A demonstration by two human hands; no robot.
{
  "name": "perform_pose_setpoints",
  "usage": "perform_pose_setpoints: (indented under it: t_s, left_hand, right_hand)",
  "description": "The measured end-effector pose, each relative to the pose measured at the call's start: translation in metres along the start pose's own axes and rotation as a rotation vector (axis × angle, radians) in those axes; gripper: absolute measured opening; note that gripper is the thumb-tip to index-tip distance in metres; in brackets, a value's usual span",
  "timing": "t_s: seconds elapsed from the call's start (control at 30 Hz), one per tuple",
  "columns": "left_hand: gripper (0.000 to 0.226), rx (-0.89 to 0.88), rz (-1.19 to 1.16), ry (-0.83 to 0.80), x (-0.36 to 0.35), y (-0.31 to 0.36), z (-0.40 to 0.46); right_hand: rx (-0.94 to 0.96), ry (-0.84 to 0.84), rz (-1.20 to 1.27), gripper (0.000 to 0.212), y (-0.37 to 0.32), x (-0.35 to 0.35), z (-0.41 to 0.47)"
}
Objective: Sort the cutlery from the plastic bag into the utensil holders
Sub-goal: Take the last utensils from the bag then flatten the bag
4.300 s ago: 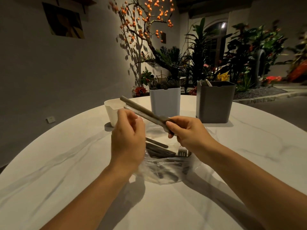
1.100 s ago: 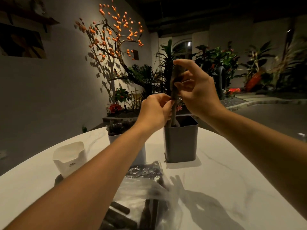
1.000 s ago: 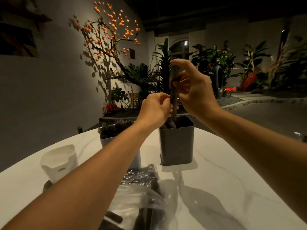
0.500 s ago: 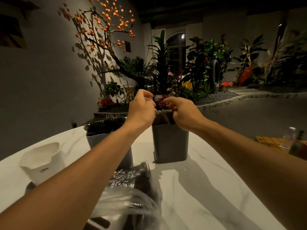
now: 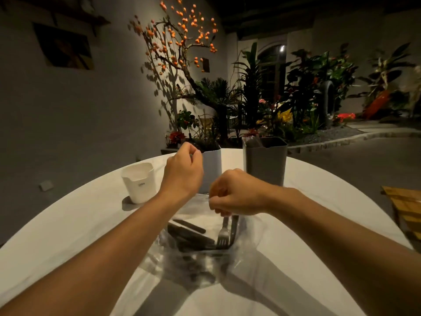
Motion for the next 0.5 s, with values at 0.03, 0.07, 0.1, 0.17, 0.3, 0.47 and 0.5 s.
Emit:
perform_pose_setpoints:
  t_s: [0.03, 0.07, 0.1, 0.17, 0.3, 0.47, 0.5]
  left_hand:
    - [0.027, 0.010, 0.009, -0.008, 0.006, -0.008, -0.012]
    - [0.031, 0.024, 0.016, -0.029, 0.009, -0.016, -0.025]
    - [0.034, 0.032, 0.043, -0.061, 0.009, -0.025, -0.037]
    - [0.034, -0.005, 0.150, -0.154, 0.005, -0.042, -0.062]
    - [0.009, -0.091, 0.387, -0.443, -0.017, -0.074, -0.101]
    - [0.034, -0.121, 0.382, -0.597, -0.017, -0.089, -0.114]
    - [0.036, -0.136, 0.391, -0.607, -0.015, -0.091, -0.113]
  right_hand:
    - [-0.023, -0.090, -0.019, 0.016, -0.003, -0.017, -0.004]
    - [-0.021, -0.167, -0.093, 0.017, -0.004, -0.032, -0.008]
    - [-0.004, -0.223, -0.192, 0.021, -0.003, -0.045, -0.010]
    - [0.010, -0.285, -0.401, 0.036, 0.005, -0.059, -0.015]
    - [0.011, -0.363, -0.582, 0.061, 0.019, -0.066, -0.025]
    - [0.063, -0.309, -0.558, 0.040, 0.024, -0.076, -0.020]
    - [0.063, -0.272, -0.545, 0.034, 0.026, -0.076, -0.017]
Point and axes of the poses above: each hand's wrist, its own z-axis towards the middle knuckle, its own x-axis out of the back of the hand, y = z × x, the point moved 7 cm from there along z, towards the middle knuckle, and after that the axes turned 10 degrees about y, right-handed, at the moved point
